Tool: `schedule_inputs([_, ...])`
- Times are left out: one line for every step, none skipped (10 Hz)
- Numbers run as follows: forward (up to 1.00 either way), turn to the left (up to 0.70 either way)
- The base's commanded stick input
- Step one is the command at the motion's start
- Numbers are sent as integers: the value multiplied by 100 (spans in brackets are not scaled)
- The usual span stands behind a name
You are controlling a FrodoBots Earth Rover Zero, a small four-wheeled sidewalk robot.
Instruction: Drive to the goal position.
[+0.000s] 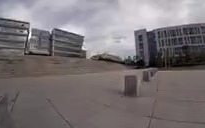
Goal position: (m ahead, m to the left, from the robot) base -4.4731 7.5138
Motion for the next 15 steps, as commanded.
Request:
schedule_inputs([70, 35])
schedule_inputs([70, 35])
schedule_inputs([70, 35])
schedule_inputs([70, 35])
schedule_inputs([70, 35])
schedule_inputs([70, 35])
schedule_inputs([70, 35])
schedule_inputs([70, 35])
schedule_inputs([70, 35])
schedule_inputs([70, 35])
schedule_inputs([70, 35])
schedule_inputs([70, 35])
schedule_inputs([70, 35])
schedule_inputs([70, 35])
schedule_inputs([70, 35])
